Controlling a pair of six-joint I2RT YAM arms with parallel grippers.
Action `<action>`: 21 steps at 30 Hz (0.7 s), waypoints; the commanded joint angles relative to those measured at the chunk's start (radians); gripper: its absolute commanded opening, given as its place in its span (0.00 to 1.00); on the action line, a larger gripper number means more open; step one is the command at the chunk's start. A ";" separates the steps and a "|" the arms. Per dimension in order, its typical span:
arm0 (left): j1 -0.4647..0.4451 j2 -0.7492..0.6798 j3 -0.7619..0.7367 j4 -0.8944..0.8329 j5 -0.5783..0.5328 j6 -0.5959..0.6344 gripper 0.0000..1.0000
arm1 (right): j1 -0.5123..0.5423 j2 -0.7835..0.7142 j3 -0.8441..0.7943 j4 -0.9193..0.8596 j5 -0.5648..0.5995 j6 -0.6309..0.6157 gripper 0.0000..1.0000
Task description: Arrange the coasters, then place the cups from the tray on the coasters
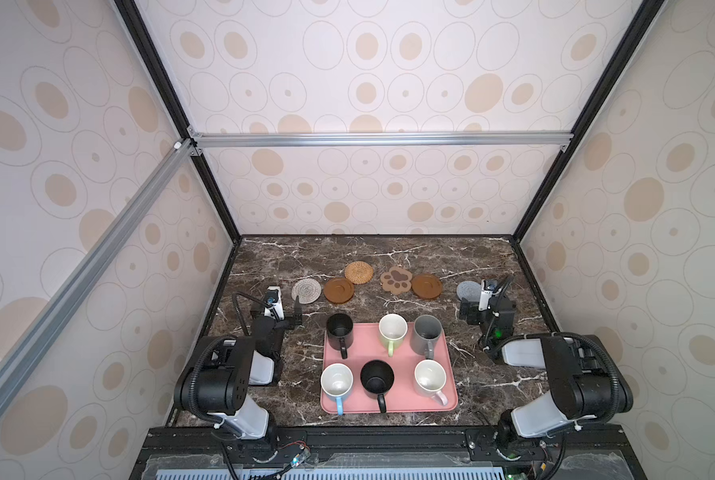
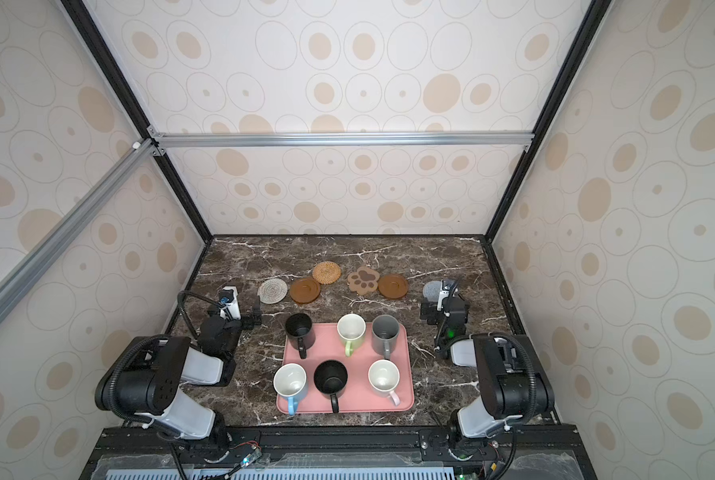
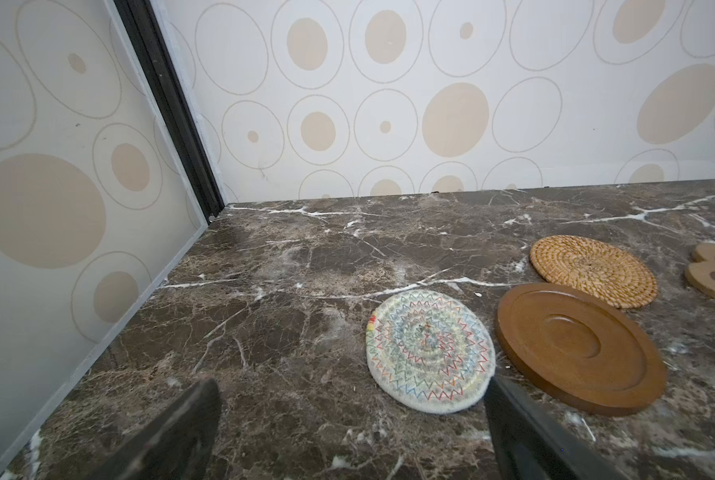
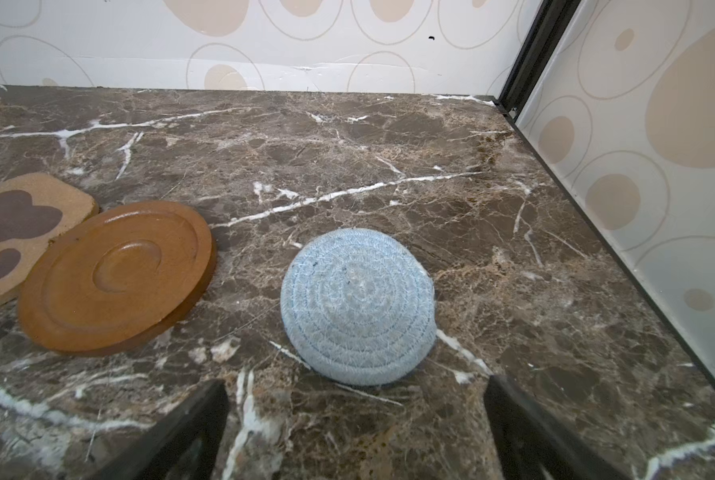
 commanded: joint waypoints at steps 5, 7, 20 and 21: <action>0.007 -0.004 0.007 0.024 -0.006 -0.002 1.00 | 0.006 -0.001 -0.001 0.019 0.011 0.002 1.00; 0.007 -0.004 0.007 0.024 -0.006 -0.002 1.00 | 0.007 0.000 0.000 0.019 0.012 0.002 1.00; 0.007 -0.002 0.011 0.020 -0.008 -0.004 1.00 | 0.005 0.000 0.002 0.017 0.013 0.004 1.00; 0.007 0.000 0.011 0.020 -0.008 -0.004 1.00 | 0.005 0.000 0.003 0.015 0.013 0.004 1.00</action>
